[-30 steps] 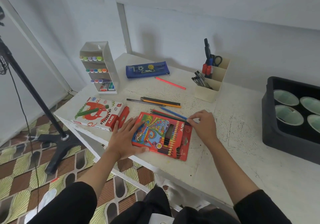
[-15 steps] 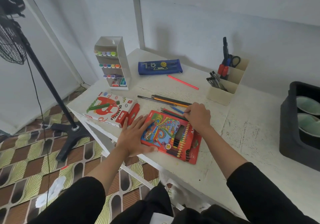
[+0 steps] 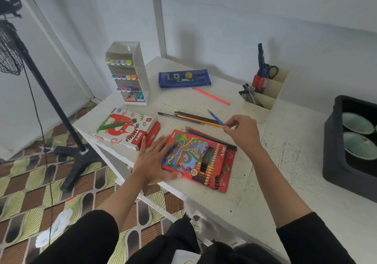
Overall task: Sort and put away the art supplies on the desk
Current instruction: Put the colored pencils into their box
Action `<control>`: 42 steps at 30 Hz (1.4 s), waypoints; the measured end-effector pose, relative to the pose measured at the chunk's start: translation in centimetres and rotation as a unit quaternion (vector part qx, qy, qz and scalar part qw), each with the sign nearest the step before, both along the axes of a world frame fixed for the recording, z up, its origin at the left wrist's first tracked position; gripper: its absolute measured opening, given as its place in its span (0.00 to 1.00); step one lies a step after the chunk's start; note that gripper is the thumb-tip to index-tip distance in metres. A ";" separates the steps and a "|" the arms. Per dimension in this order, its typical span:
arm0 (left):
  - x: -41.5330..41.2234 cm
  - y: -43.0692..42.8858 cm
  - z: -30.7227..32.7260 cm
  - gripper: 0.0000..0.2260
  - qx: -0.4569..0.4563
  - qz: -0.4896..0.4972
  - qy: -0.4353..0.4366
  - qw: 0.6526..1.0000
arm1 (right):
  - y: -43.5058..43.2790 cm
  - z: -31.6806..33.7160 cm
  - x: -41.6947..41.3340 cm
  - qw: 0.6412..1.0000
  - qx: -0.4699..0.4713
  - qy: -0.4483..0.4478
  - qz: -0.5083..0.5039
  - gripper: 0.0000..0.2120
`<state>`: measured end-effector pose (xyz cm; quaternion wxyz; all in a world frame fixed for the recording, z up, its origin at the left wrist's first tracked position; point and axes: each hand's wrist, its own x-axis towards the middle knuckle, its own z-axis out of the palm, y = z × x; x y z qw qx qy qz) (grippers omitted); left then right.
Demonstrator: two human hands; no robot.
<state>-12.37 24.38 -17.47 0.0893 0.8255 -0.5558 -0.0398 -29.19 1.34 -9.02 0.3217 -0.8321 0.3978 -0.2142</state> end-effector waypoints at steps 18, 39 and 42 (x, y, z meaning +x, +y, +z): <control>0.1 0.0 -0.2 0.48 0.006 0.000 -0.022 1.000 | 1.9 -1.3 -10.5 0.901 0.290 -0.289 -0.144 0.09; -0.3 0.0 0.2 0.50 0.026 0.014 -0.032 0.999 | 4.1 -5.4 -10.6 0.920 0.206 -0.252 -0.219 0.04; -0.4 0.0 0.3 0.49 0.030 0.012 -0.033 0.999 | 4.3 -5.5 -10.0 0.957 0.169 -0.182 -0.151 0.05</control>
